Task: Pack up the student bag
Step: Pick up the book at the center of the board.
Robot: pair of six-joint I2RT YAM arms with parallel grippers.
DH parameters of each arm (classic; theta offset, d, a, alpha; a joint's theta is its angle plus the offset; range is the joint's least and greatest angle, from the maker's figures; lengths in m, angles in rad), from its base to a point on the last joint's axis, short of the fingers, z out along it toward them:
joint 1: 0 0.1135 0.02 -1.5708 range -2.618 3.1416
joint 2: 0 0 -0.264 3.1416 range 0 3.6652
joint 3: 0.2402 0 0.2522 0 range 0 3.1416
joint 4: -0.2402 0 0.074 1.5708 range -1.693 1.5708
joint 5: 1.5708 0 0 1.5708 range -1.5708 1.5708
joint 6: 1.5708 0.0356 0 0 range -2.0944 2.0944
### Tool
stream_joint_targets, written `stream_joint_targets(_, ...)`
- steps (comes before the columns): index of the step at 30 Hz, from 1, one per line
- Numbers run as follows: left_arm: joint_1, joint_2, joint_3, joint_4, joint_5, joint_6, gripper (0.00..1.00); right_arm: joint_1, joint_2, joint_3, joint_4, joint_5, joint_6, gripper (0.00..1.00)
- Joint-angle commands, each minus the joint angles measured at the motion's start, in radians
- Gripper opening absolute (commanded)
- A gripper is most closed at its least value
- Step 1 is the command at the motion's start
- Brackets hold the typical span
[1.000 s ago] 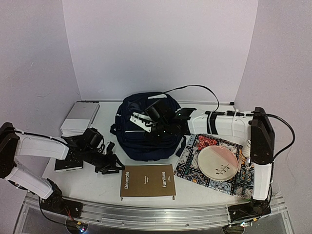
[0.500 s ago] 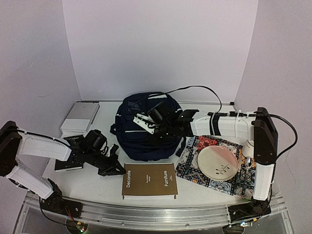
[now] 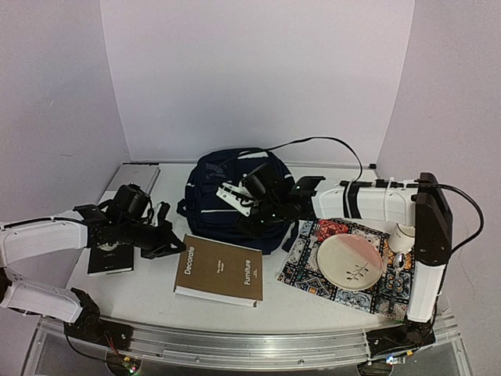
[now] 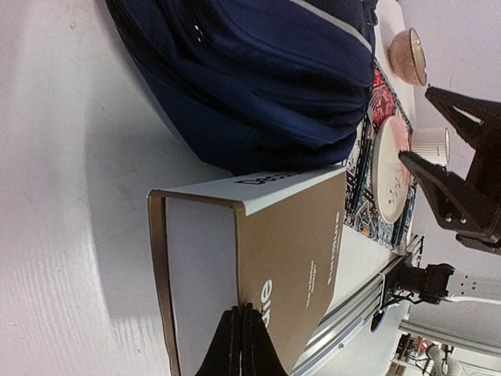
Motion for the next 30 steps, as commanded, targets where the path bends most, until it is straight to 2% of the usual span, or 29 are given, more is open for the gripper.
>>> stream_joint_targets(1, 0.053, -0.036, 0.092, -0.075, -0.064, 0.068, 0.0, -0.001, -0.088, -0.04, 0.055, -0.074, 0.021, 0.57)
stream_joint_targets(10, 0.068, -0.078, 0.203, -0.154, -0.106, 0.11, 0.0, 0.025, -0.146, -0.157, 0.207, -0.222, 0.055, 0.65)
stream_joint_targets(30, 0.068, -0.234, 0.291, -0.376, -0.319, 0.09, 0.0, 0.125, -0.134, -0.238, 0.421, -0.196, 0.052, 0.74)
